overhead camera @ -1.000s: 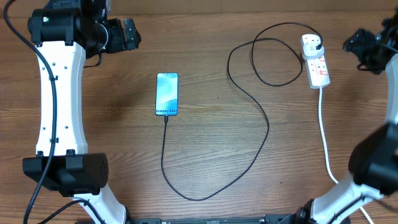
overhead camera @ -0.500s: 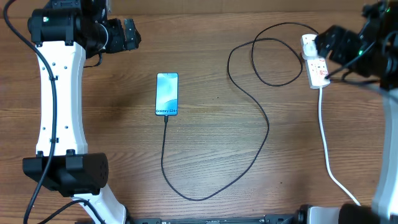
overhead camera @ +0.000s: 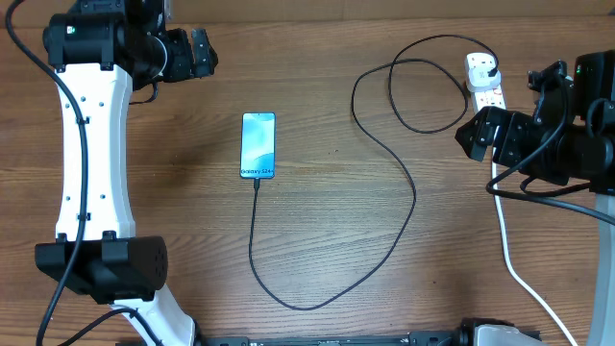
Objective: Plug charger to phone and switch on socket
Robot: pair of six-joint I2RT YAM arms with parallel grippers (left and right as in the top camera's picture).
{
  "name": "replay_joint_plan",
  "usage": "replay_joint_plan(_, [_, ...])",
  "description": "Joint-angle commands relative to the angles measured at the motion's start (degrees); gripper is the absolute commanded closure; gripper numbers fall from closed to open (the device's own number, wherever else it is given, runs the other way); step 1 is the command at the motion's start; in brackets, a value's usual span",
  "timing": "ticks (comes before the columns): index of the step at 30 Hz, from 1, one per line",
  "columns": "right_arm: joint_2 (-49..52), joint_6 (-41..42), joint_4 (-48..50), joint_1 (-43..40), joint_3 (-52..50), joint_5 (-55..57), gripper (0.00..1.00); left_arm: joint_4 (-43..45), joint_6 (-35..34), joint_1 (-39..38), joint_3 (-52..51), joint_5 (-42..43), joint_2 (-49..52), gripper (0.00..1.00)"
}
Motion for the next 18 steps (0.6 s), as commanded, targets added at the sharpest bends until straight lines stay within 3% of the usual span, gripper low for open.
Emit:
replay_joint_plan(1, [-0.2,-0.5,-0.2,0.2,1.0,1.1,0.00,-0.2,1.3,-0.1,0.8,-0.5,-1.4,0.00])
replay_joint_plan(12, [-0.2,-1.4,3.3,0.2,1.0,2.8,0.00,-0.2,1.3,-0.1,0.8,-0.5,-1.4,0.00])
replay_joint_plan(18, [-3.7,-1.4,17.5,0.5,-3.8,4.5,0.00,-0.2,1.3,-0.1,0.8,-0.5,-1.4,0.00])
